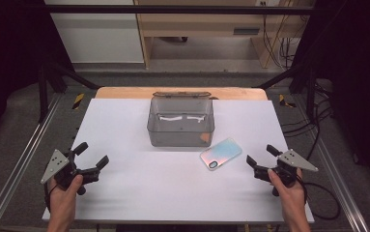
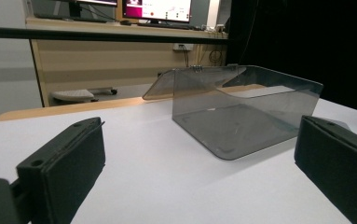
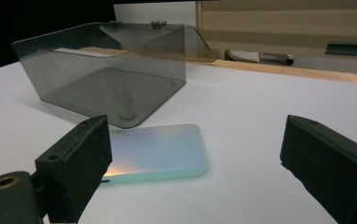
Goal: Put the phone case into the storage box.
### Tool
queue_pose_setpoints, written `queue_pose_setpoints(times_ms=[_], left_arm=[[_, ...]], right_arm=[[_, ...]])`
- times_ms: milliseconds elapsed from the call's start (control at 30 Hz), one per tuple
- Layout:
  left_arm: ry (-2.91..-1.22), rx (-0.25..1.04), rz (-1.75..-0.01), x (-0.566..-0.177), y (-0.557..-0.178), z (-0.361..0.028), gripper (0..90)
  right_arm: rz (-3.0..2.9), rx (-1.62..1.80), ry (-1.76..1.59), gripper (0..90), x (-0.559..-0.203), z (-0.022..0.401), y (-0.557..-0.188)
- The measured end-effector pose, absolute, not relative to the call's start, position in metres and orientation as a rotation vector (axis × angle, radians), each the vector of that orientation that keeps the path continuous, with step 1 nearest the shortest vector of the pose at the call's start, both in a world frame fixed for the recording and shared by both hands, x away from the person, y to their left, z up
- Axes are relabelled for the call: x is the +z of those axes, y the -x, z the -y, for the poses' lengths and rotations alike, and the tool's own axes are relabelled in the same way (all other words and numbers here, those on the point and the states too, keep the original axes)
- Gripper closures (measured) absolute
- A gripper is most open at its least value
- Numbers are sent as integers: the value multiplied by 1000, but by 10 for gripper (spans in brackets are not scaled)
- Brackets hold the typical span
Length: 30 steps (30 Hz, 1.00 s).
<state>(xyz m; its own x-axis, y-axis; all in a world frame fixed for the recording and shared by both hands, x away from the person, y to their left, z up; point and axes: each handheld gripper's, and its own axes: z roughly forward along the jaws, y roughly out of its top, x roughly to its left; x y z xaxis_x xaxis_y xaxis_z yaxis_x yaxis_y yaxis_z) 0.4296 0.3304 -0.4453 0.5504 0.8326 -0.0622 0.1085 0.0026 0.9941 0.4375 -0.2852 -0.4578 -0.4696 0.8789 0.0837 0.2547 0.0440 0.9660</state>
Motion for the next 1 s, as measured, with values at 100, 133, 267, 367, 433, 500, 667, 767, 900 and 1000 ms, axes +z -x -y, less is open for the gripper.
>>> queue_pose_setpoints(times_ms=[100,133,267,367,433,500,667,767,900,1000], left_arm=[[-1484,695,-843,-445,-430,-328,18],[-1484,695,-843,-445,-430,-328,19],[-1495,690,-843,-446,-431,-323,16],[-1495,691,-843,-445,-431,-322,16],[-1497,690,-843,-446,-431,-321,16],[-1500,688,-842,-446,-431,-320,16],[-1510,688,-846,-446,-432,-319,15],[-1511,689,-846,-446,-432,-319,16],[-1515,688,-846,-447,-432,-318,16],[-1521,689,-848,-448,-433,-318,16]], right_arm=[[-1800,1438,-1165,89,-459,283,-438],[-1809,1430,-1176,86,-459,282,-438],[-1827,1380,-1171,74,-460,278,-439],[-1849,1362,-1160,57,-461,275,-440],[-1868,1341,-1145,55,-462,272,-439],[-1876,1340,-1137,53,-462,269,-439],[-1912,1317,-1126,54,-463,262,-439],[-1932,1305,-1125,54,-465,258,-439],[-1954,1286,-1123,54,-466,253,-439],[-1970,1268,-1132,55,-467,250,-441]])
